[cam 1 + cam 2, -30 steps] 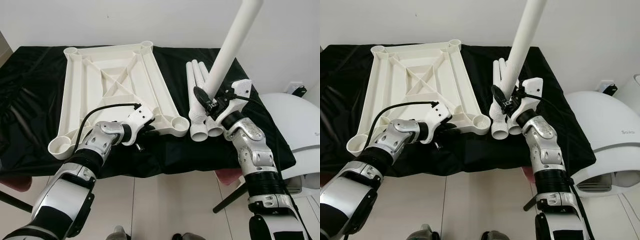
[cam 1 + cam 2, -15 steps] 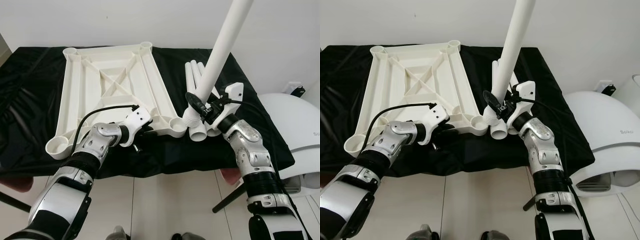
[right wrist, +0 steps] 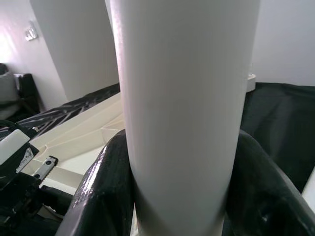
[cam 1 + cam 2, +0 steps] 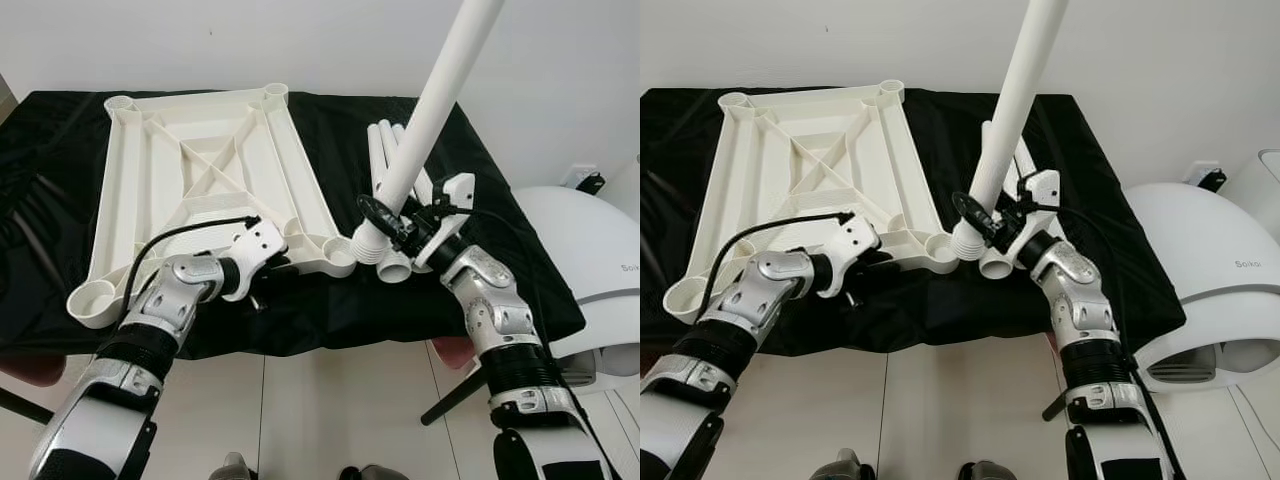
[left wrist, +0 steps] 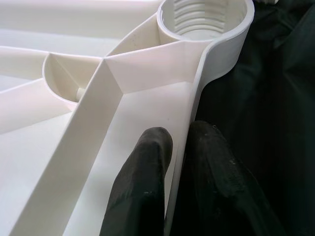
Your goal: Building children table
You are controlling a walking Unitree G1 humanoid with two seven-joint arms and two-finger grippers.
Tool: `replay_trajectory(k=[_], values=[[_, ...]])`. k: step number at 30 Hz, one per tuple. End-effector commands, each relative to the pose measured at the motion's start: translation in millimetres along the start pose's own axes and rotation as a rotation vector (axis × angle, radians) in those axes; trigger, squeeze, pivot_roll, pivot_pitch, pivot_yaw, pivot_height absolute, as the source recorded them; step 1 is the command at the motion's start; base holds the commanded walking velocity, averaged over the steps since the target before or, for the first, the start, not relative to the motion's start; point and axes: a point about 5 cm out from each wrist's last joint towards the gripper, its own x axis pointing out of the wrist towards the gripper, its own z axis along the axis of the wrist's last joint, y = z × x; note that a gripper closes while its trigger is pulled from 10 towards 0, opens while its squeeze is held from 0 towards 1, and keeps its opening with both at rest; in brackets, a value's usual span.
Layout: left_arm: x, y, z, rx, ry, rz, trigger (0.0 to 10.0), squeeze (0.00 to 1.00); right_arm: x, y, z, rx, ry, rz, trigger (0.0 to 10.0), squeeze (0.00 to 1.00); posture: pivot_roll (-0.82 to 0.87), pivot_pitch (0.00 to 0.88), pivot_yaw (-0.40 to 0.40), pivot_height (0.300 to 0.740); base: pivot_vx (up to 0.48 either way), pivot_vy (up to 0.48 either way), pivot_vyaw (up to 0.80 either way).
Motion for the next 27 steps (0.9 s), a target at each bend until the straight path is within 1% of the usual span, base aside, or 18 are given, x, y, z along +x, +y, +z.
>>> replay_trajectory(k=[1, 9, 12, 16, 17, 20, 23, 24, 26, 27], values=[[-3.8, -1.7, -4.5, 0.004, 0.027, 0.026, 10.0, 0.00, 3.7, -0.2, 4.2, -0.008, -0.026, 0.019, 10.0, 0.00, 0.03, 0.024, -0.028, 0.740, 0.000, 0.000, 0.00], [1.7, -17.9, 4.3, 0.027, 0.004, -0.022, 10.0, 0.00, 14.1, 3.6, 2.3, -0.020, -0.030, 0.071, 10.0, 0.00, 0.03, 0.032, -0.030, 0.740, 0.000, 0.000, 0.00], [2.7, -21.4, 5.8, 0.036, 0.004, -0.030, 10.0, 0.00, 19.2, 4.4, 3.5, -0.017, -0.038, 0.085, 10.0, 0.00, 0.04, 0.034, -0.029, 0.740, 0.000, 0.000, 0.00], [2.5, -22.3, 6.2, 0.036, 0.006, -0.031, 10.0, 0.00, 20.3, 4.3, 3.8, -0.016, -0.039, 0.088, 10.0, 0.00, 0.04, 0.034, -0.029, 0.740, 0.000, 0.000, 0.00], [2.7, -22.6, 6.7, 0.039, 0.007, -0.027, 10.0, 0.00, 22.1, 5.8, 3.4, -0.011, -0.038, 0.108, 10.0, 0.00, 0.04, 0.036, -0.034, 0.740, 0.000, 0.000, 0.00], [2.6, -23.0, 7.3, 0.041, 0.010, -0.023, 10.0, 0.00, 23.7, 7.5, -0.8, -0.003, -0.025, 0.131, 10.0, 0.00, 0.05, 0.038, -0.035, 0.740, 0.000, 0.000, 0.00], [1.7, -23.5, 8.6, 0.037, 0.009, -0.017, 10.0, 0.00, 19.9, 10.4, -13.5, 0.007, 0.023, 0.161, 10.0, 0.00, 0.05, 0.039, -0.038, 0.740, 0.000, 0.000, 0.00], [1.7, -23.5, 8.6, 0.037, 0.009, -0.017, 10.0, 0.00, 19.9, 10.4, -13.5, 0.007, 0.023, 0.161, 10.0, 0.00, 0.05, 0.039, -0.038, 0.740, 0.000, 0.000, 0.00], [1.2, -23.5, 9.4, 0.036, 0.009, -0.012, 10.0, 0.00, 16.1, 11.4, -22.8, 0.021, 0.055, 0.168, 10.0, 0.00, 0.05, 0.039, -0.040, 0.740, 0.000, 0.000, 0.00], [1.2, -23.5, 9.4, 0.036, 0.009, -0.012, 10.0, 0.00, 16.1, 11.4, -22.8, 0.021, 0.055, 0.168, 10.0, 0.00, 0.05, 0.039, -0.040, 0.740, 0.000, 0.000, 0.00]])
